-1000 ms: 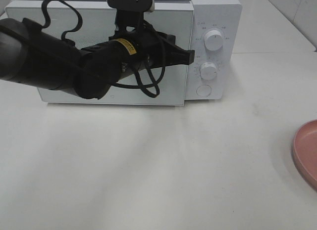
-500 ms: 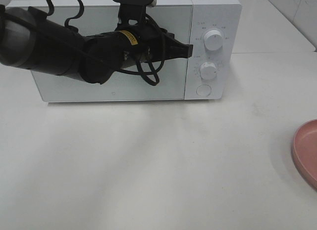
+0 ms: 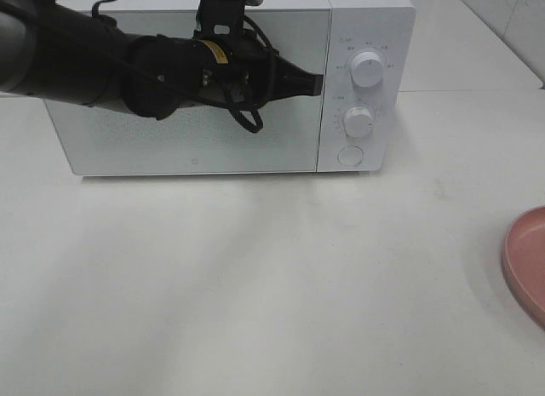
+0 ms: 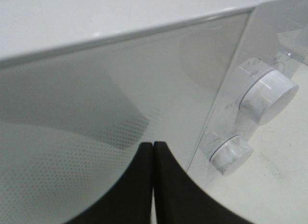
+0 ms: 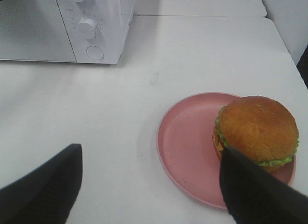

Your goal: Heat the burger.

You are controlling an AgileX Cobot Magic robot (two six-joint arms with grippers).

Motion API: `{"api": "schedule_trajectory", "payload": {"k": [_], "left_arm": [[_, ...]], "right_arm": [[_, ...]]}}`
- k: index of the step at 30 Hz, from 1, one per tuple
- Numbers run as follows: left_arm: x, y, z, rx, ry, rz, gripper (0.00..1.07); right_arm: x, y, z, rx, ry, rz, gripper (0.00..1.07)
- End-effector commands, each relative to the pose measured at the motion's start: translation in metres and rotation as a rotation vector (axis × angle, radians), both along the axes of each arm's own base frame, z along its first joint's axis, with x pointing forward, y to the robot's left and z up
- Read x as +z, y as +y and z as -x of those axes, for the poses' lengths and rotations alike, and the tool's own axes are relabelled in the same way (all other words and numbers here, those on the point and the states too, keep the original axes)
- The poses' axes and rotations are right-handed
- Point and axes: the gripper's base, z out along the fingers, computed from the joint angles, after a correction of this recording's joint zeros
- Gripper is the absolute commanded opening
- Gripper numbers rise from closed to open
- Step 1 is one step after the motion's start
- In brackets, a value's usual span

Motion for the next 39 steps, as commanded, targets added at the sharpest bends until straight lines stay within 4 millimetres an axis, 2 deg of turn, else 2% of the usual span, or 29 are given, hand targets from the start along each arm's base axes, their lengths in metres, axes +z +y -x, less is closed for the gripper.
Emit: {"api": "schedule_trajectory", "payload": {"k": [1, 2, 4, 7, 8, 9, 10, 11, 12, 13, 14, 15, 16, 17, 18, 19, 23, 26, 28, 31, 33, 36, 38, 39], "left_arm": [[0.014, -0.004, 0.015, -0.04, 0.079, -0.031, 0.0], [0.014, -0.004, 0.015, -0.04, 0.079, -0.031, 0.0], [0.021, -0.002, 0.029, -0.081, 0.171, -0.089, 0.0], [0.023, -0.002, 0.033, -0.091, 0.194, -0.104, 0.0], [0.025, 0.002, 0.04, -0.104, 0.257, -0.138, 0.03], [0.027, 0.005, 0.046, -0.117, 0.315, -0.174, 0.15], [0.027, 0.005, 0.046, -0.117, 0.315, -0.174, 0.15], [0.028, 0.007, 0.05, -0.126, 0.345, -0.194, 0.24], [0.031, 0.012, 0.056, -0.138, 0.394, -0.228, 0.46], [0.031, 0.012, 0.056, -0.138, 0.394, -0.228, 0.46], [0.034, 0.014, 0.059, -0.145, 0.42, -0.243, 0.6], [0.036, 0.018, 0.066, -0.16, 0.473, -0.275, 0.84], [0.036, 0.018, 0.066, -0.16, 0.473, -0.275, 0.84], [0.037, 0.02, 0.07, -0.168, 0.5, -0.293, 0.95], [0.037, 0.02, 0.07, -0.168, 0.5, -0.293, 0.95], [0.041, 0.025, 0.076, -0.18, 0.545, -0.323, 1.02], [0.047, 0.035, 0.091, -0.214, 0.658, -0.405, 1.01], [0.048, 0.037, 0.094, -0.22, 0.678, -0.42, 1.01], [0.054, 0.048, 0.108, -0.249, 0.773, -0.502, 1.01], [0.057, 0.05, 0.112, -0.253, 0.793, -0.511, 1.01], [0.066, 0.058, 0.12, -0.24, 0.83, -0.526, 1.01], [0.074, 0.063, 0.121, -0.221, 0.825, -0.514, 1.01], [0.088, 0.078, 0.119, -0.187, 0.809, -0.479, 1.01], [0.088, 0.078, 0.119, -0.187, 0.809, -0.479, 1.01]], "right_arm": [[0.0, -0.001, 0.004, 0.0, -0.04, 0.01, 0.76], [0.0, -0.001, 0.004, 0.0, -0.04, 0.01, 0.76], [0.0, -0.001, 0.004, 0.0, -0.04, 0.01, 0.76], [0.0, -0.001, 0.004, 0.0, -0.04, 0.01, 0.76], [0.0, -0.001, 0.004, 0.0, -0.04, 0.01, 0.76], [0.0, -0.001, 0.004, 0.0, -0.04, 0.01, 0.76], [0.0, -0.001, 0.004, 0.0, -0.04, 0.01, 0.76], [0.0, -0.001, 0.004, 0.0, -0.04, 0.01, 0.76], [0.0, -0.001, 0.004, 0.0, -0.04, 0.01, 0.76], [0.0, -0.001, 0.004, 0.0, -0.04, 0.01, 0.76], [0.0, -0.001, 0.004, 0.0, -0.04, 0.01, 0.76], [0.0, -0.001, 0.004, 0.0, -0.04, 0.01, 0.76], [0.0, -0.001, 0.004, 0.0, -0.04, 0.01, 0.76], [0.0, -0.001, 0.004, 0.0, -0.04, 0.01, 0.76], [0.0, -0.001, 0.004, 0.0, -0.04, 0.01, 0.76], [0.0, -0.001, 0.004, 0.0, -0.04, 0.01, 0.76], [0.0, -0.001, 0.004, 0.0, -0.04, 0.01, 0.76], [0.0, -0.001, 0.004, 0.0, -0.04, 0.01, 0.76], [0.0, -0.001, 0.004, 0.0, -0.04, 0.01, 0.76], [0.0, -0.001, 0.004, 0.0, -0.04, 0.01, 0.76], [0.0, -0.001, 0.004, 0.0, -0.04, 0.01, 0.76], [0.0, -0.001, 0.004, 0.0, -0.04, 0.01, 0.76], [0.0, -0.001, 0.004, 0.0, -0.04, 0.01, 0.76], [0.0, -0.001, 0.004, 0.0, -0.04, 0.01, 0.76]]}}
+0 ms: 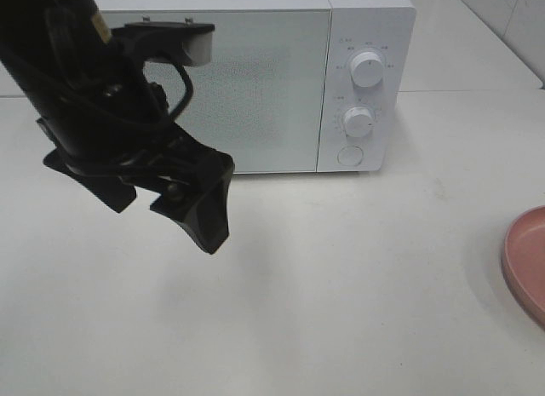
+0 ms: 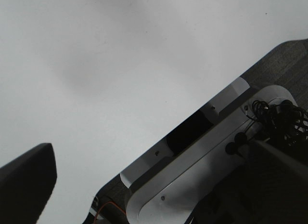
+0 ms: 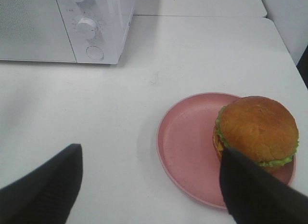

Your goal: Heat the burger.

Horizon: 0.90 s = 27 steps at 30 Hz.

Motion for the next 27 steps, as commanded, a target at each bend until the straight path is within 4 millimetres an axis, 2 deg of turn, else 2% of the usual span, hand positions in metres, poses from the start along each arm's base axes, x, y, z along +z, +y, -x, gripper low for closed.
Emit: {"api": "schedule_trajectory", "payload": {"k": [1, 2, 3, 4, 5, 6, 7, 8, 9, 10, 11, 12, 13, 14, 15, 17, 18, 20, 21, 23, 24, 25, 27], "left_arm": [[0.018, 0.019, -0.003, 0.054, -0.024, 0.019, 1.01], [0.027, 0.035, -0.006, 0.092, -0.037, 0.027, 1.01], [0.027, 0.035, -0.006, 0.092, -0.037, 0.027, 1.01], [0.036, 0.051, -0.009, 0.139, -0.043, 0.032, 1.01], [0.041, 0.059, -0.009, 0.15, -0.051, 0.034, 1.01], [0.041, 0.059, -0.009, 0.15, -0.051, 0.034, 1.01], [0.05, 0.079, -0.01, 0.188, -0.062, 0.034, 1.01], [0.053, 0.089, -0.011, 0.211, -0.064, 0.033, 1.01], [0.053, 0.089, -0.011, 0.211, -0.064, 0.033, 1.01], [0.062, 0.11, -0.011, 0.267, -0.076, 0.034, 1.01], [0.062, 0.11, -0.011, 0.267, -0.076, 0.034, 1.01], [0.066, 0.119, -0.011, 0.293, -0.085, 0.037, 1.01], [0.073, 0.138, -0.009, 0.352, -0.118, 0.047, 1.01], [0.073, 0.138, -0.009, 0.352, -0.118, 0.047, 1.01], [0.079, 0.157, -0.003, 0.421, -0.147, 0.052, 1.01], [0.079, 0.165, 0.0, 0.446, -0.154, 0.052, 1.01], [0.076, 0.181, 0.009, 0.498, -0.156, 0.042, 1.01], [0.074, 0.188, 0.016, 0.526, -0.156, 0.039, 1.01], [0.069, 0.197, 0.027, 0.576, -0.162, 0.038, 1.01], [0.066, 0.201, 0.033, 0.598, -0.172, 0.04, 1.01], [0.063, 0.205, 0.047, 0.624, -0.202, 0.048, 1.01], [0.063, 0.205, 0.047, 0.624, -0.202, 0.048, 1.01], [0.054, 0.207, 0.066, 0.633, -0.233, 0.043, 1.01]], "right_arm": [[0.0, -0.001, 0.004, 0.0, -0.04, 0.01, 0.76], [0.0, -0.001, 0.004, 0.0, -0.04, 0.01, 0.76], [0.0, -0.001, 0.004, 0.0, -0.04, 0.01, 0.76], [0.0, -0.001, 0.004, 0.0, -0.04, 0.01, 0.76], [0.0, -0.001, 0.004, 0.0, -0.04, 0.01, 0.76], [0.0, -0.001, 0.004, 0.0, -0.04, 0.01, 0.76], [0.0, -0.001, 0.004, 0.0, -0.04, 0.01, 0.76], [0.0, -0.001, 0.004, 0.0, -0.04, 0.01, 0.76], [0.0, -0.001, 0.004, 0.0, -0.04, 0.01, 0.76], [0.0, -0.001, 0.004, 0.0, -0.04, 0.01, 0.76], [0.0, -0.001, 0.004, 0.0, -0.04, 0.01, 0.76], [0.0, -0.001, 0.004, 0.0, -0.04, 0.01, 0.76], [0.0, -0.001, 0.004, 0.0, -0.04, 0.01, 0.76], [0.0, -0.001, 0.004, 0.0, -0.04, 0.01, 0.76], [0.0, -0.001, 0.004, 0.0, -0.04, 0.01, 0.76], [0.0, -0.001, 0.004, 0.0, -0.04, 0.01, 0.76], [0.0, -0.001, 0.004, 0.0, -0.04, 0.01, 0.76], [0.0, -0.001, 0.004, 0.0, -0.04, 0.01, 0.76], [0.0, -0.001, 0.004, 0.0, -0.04, 0.01, 0.76], [0.0, -0.001, 0.004, 0.0, -0.04, 0.01, 0.76], [0.0, -0.001, 0.004, 0.0, -0.04, 0.01, 0.76], [0.0, -0.001, 0.004, 0.0, -0.04, 0.01, 0.76], [0.0, -0.001, 0.004, 0.0, -0.04, 0.01, 0.76]]}}
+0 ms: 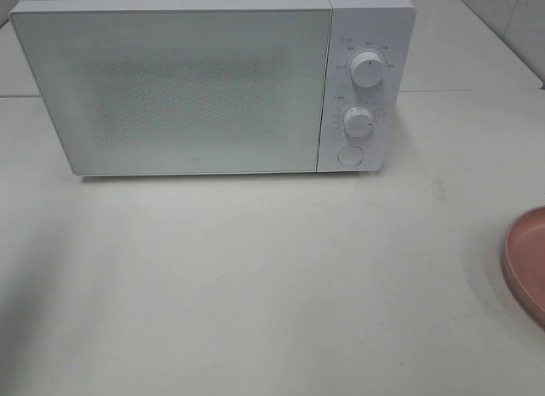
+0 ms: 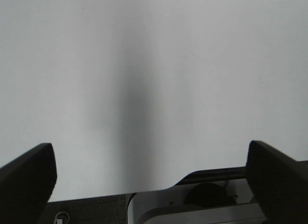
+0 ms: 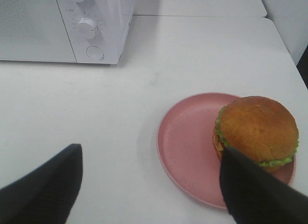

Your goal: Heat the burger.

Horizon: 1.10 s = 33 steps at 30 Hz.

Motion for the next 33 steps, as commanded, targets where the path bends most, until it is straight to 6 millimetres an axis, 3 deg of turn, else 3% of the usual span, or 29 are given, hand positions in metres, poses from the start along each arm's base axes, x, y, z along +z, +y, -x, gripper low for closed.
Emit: {"api": "schedule_trajectory", "payload": {"k": [1, 7, 17, 26, 33], "left_arm": [[-0.008, 0.001, 0.021, 0.001, 0.007, -0.006, 1.01], [-0.03, 0.003, 0.065, 0.005, -0.024, -0.041, 1.01], [-0.059, 0.003, 0.102, 0.018, -0.128, -0.048, 1.01], [-0.064, 0.005, 0.121, 0.027, -0.3, -0.066, 1.01], [-0.059, 0.007, 0.148, 0.058, -0.475, -0.084, 1.01]], "right_arm": [[0.0, -0.001, 0.004, 0.0, -0.04, 0.01, 0.76], [0.0, -0.001, 0.004, 0.0, -0.04, 0.01, 0.76], [0.0, -0.001, 0.004, 0.0, -0.04, 0.01, 0.76], [0.0, -0.001, 0.004, 0.0, -0.04, 0.01, 0.76], [0.0, -0.001, 0.004, 0.0, -0.04, 0.01, 0.76]]}}
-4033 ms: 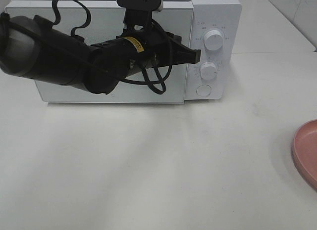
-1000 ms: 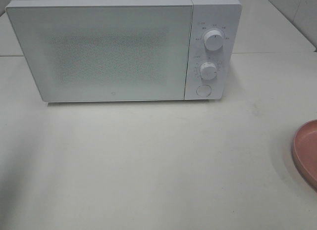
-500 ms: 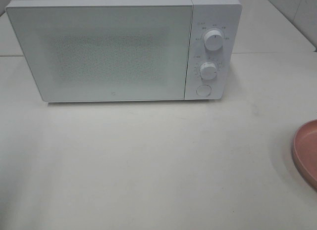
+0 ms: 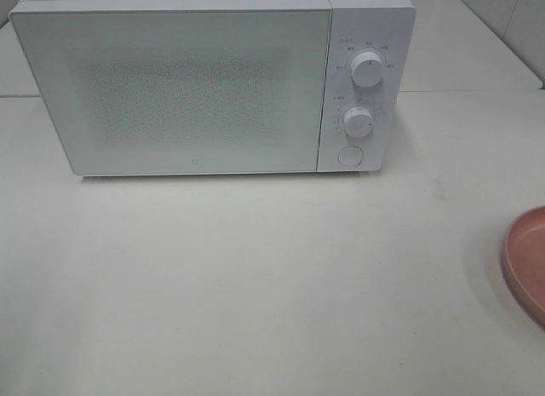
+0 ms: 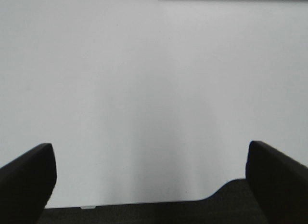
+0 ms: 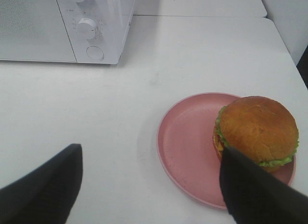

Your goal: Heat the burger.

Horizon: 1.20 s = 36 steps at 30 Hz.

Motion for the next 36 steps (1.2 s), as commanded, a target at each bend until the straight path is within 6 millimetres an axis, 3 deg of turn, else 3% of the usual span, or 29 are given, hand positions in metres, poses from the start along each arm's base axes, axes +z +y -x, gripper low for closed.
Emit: {"api": "schedule_trajectory", "payload": {"k": [1, 15, 36], "left_arm": [[0.002, 0.0, 0.01, 0.011, -0.086, 0.001, 1.01], [0.004, -0.003, 0.047, -0.002, -0.32, 0.025, 1.01], [0.004, -0.003, 0.047, -0.002, -0.32, 0.025, 1.01]], "right_arm": [[0.0, -0.001, 0.004, 0.0, -0.04, 0.01, 0.76], [0.0, -0.001, 0.004, 0.0, -0.04, 0.01, 0.76], [0.0, -0.001, 0.003, 0.001, -0.034, 0.01, 0.76]]}}
